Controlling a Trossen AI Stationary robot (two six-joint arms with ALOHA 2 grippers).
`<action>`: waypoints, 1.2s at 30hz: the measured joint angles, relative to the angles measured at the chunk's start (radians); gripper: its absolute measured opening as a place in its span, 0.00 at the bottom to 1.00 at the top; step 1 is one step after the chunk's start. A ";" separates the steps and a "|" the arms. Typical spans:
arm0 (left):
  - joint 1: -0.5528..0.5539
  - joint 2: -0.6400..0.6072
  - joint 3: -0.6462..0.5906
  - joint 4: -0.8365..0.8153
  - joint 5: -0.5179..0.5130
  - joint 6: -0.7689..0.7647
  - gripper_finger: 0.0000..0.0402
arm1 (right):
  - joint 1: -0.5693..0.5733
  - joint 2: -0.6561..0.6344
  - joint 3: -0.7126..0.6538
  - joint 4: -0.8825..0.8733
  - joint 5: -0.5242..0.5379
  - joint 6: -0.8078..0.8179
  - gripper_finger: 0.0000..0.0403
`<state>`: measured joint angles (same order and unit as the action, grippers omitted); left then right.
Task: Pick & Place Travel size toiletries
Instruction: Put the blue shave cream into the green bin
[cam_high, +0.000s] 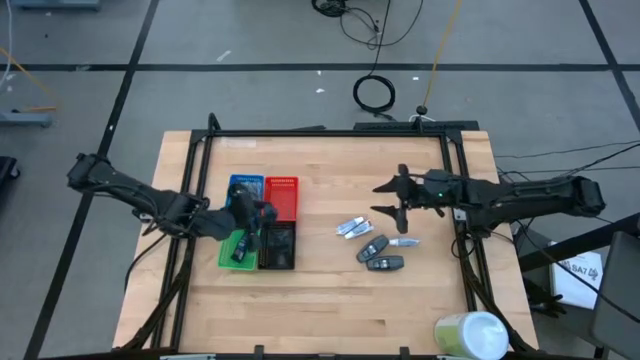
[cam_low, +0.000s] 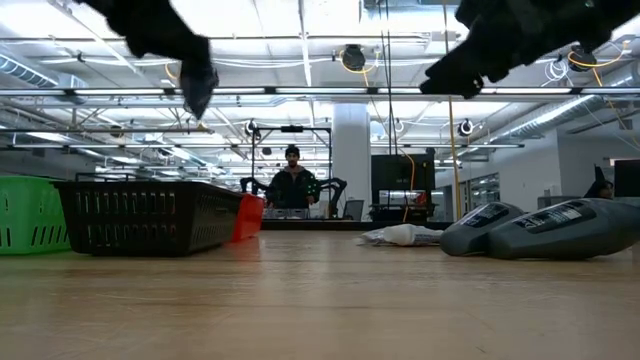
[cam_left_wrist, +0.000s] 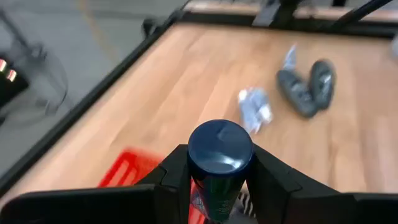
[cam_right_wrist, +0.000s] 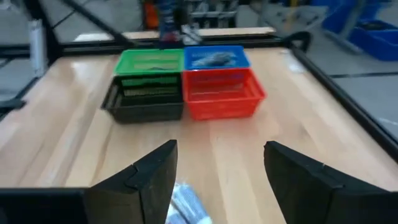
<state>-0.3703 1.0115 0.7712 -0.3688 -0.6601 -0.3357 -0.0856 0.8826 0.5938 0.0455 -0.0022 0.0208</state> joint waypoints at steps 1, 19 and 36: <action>-0.010 -0.007 0.000 -0.041 -0.012 -0.049 0.28 | 0.000 -0.026 -0.025 0.009 0.016 0.019 0.56; -0.186 -0.076 0.000 -0.465 0.315 -1.128 0.28 | 0.000 -0.221 -0.174 0.010 0.052 0.051 0.57; -0.173 0.023 0.000 -0.623 0.429 -1.379 0.28 | 0.003 -0.227 -0.243 0.056 0.049 0.065 0.56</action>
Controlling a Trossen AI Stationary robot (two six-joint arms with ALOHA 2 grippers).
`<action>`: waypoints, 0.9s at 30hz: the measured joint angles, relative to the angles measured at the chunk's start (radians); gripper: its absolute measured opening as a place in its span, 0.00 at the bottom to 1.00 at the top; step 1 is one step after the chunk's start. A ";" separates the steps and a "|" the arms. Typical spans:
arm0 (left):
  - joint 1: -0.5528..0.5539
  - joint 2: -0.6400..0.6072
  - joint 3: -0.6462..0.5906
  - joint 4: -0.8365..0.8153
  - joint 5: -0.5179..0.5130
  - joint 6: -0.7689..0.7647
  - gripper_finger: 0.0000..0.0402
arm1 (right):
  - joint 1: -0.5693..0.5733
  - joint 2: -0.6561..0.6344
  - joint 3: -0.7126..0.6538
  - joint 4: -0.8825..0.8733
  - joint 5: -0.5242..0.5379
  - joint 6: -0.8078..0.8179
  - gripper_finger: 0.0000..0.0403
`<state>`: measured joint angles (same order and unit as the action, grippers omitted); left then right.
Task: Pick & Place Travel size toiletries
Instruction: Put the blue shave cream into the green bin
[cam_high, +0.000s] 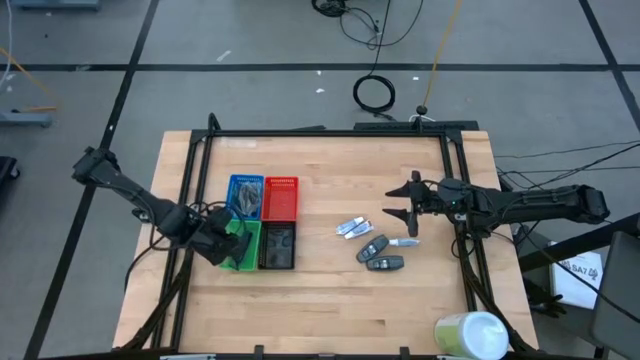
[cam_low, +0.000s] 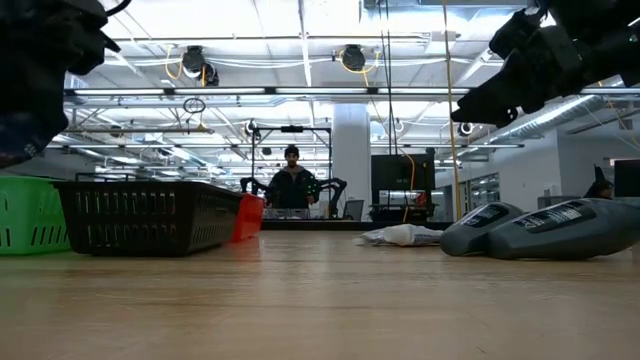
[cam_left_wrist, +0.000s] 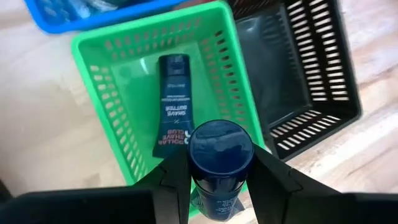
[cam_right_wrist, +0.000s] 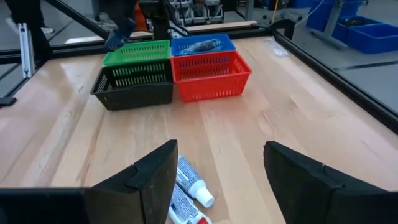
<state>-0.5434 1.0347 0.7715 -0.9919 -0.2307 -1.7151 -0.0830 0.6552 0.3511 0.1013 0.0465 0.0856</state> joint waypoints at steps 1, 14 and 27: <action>0.000 0.006 0.000 -0.001 0.007 -0.014 0.28 | 0.000 0.000 0.000 0.000 -0.005 0.000 0.56; 0.063 0.039 0.000 -0.007 -0.006 0.073 0.28 | 0.000 0.000 0.000 0.001 -0.048 -0.019 0.56; 0.103 0.039 0.000 0.001 0.013 0.132 0.46 | 0.000 0.000 0.000 0.001 -0.048 -0.019 0.56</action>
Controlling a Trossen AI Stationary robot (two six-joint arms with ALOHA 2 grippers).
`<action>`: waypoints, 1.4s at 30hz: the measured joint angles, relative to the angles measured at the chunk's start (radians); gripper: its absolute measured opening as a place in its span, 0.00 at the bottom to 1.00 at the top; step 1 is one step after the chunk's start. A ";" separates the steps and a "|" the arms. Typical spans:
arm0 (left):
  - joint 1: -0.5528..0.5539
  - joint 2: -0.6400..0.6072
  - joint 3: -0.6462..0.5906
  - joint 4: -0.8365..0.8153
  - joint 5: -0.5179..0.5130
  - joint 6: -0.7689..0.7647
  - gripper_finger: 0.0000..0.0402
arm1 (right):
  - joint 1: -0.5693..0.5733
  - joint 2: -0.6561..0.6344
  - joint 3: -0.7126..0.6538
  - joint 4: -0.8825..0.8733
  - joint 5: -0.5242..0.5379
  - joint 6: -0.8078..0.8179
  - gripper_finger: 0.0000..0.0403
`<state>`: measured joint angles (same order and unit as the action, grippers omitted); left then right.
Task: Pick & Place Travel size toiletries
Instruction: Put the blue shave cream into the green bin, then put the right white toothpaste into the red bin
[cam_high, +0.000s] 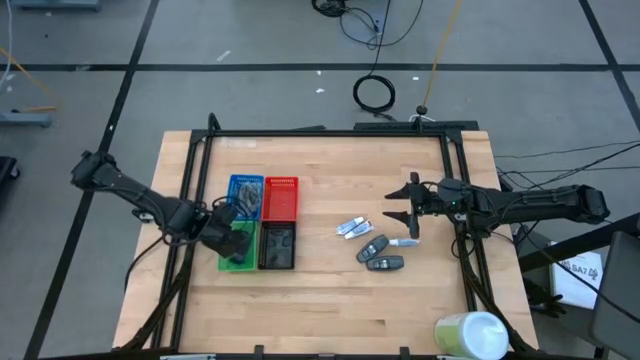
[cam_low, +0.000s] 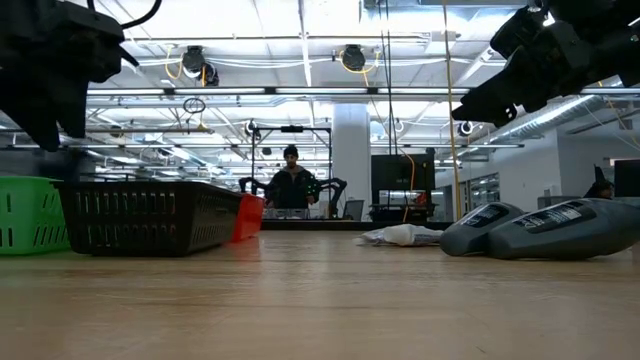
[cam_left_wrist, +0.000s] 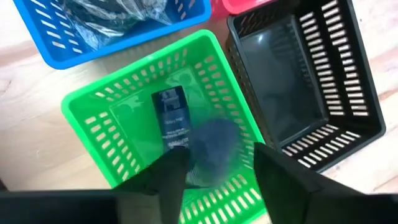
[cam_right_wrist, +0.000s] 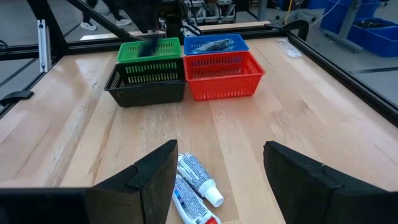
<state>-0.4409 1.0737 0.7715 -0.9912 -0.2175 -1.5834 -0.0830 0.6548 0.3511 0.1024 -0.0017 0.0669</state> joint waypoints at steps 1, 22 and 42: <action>0.006 0.000 0.000 0.000 0.000 0.001 0.49 | 0.000 0.000 0.000 0.000 0.000 0.000 0.56; 0.062 -0.108 0.000 0.379 -0.296 0.712 0.78 | 0.000 0.010 0.000 -0.009 -0.002 0.080 0.57; 0.158 -0.174 -0.001 0.799 -0.209 1.471 0.74 | 0.162 0.125 0.129 -0.596 -0.042 0.265 0.54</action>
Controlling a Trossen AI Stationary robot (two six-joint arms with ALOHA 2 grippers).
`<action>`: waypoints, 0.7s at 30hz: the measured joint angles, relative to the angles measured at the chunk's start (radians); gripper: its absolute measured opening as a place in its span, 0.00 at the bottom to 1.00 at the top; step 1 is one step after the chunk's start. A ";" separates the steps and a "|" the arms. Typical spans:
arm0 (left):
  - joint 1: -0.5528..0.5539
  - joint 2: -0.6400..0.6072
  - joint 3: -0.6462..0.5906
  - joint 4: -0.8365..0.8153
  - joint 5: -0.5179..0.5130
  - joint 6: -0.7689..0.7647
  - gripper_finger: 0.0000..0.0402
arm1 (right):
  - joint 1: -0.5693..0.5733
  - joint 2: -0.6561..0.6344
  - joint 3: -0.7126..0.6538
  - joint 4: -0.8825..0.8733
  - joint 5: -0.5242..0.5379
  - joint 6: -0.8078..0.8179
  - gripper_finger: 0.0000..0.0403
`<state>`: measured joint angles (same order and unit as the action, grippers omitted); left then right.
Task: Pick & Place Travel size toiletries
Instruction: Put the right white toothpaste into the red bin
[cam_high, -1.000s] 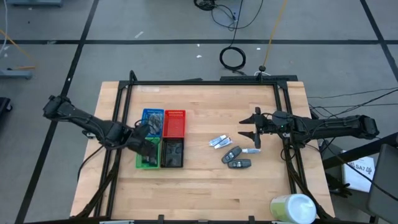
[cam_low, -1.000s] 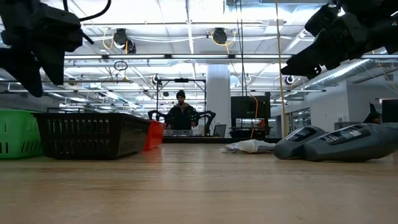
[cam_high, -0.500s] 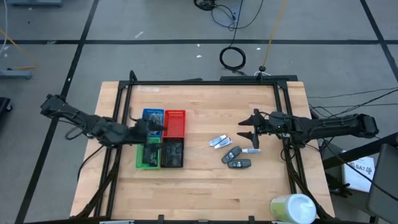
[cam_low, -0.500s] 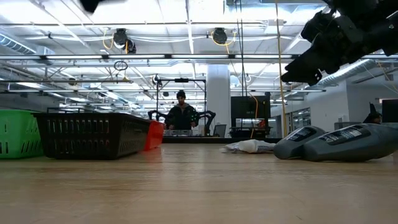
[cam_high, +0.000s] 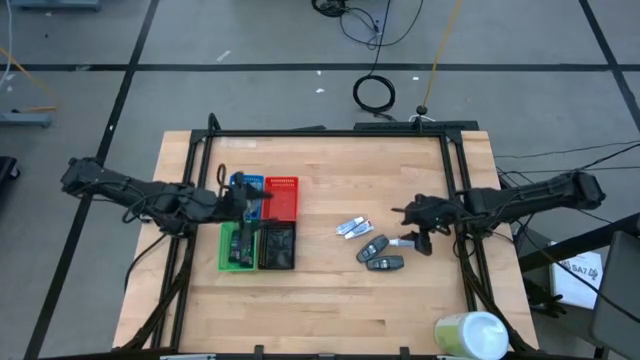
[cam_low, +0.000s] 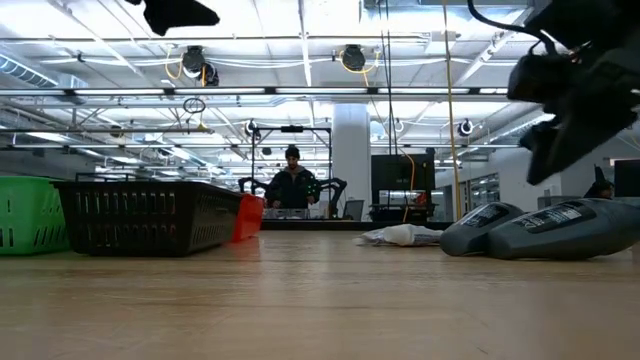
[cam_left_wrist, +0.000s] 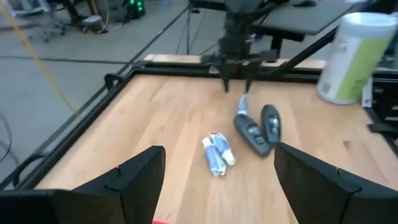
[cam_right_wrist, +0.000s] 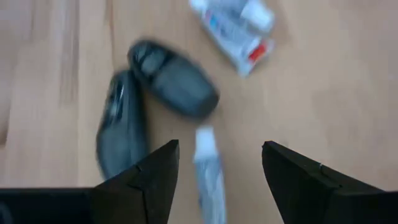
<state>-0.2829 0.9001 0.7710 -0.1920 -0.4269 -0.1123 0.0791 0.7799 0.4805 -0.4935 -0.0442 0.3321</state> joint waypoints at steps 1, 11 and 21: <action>0.008 0.000 0.000 -0.001 0.000 -0.003 0.73 | 0.014 0.006 0.003 -0.021 -0.003 0.015 0.54; 0.086 0.049 0.000 0.016 -0.001 -0.001 0.70 | 0.112 0.138 -0.041 -0.057 0.019 0.082 0.54; 0.120 0.156 0.000 0.024 0.000 -0.026 0.70 | 0.126 0.259 -0.061 -0.006 0.024 0.095 0.47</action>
<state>-0.1632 1.0561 0.7712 -0.1677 -0.4268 -0.1379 0.2050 1.0388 0.4191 -0.4999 -0.0206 0.4271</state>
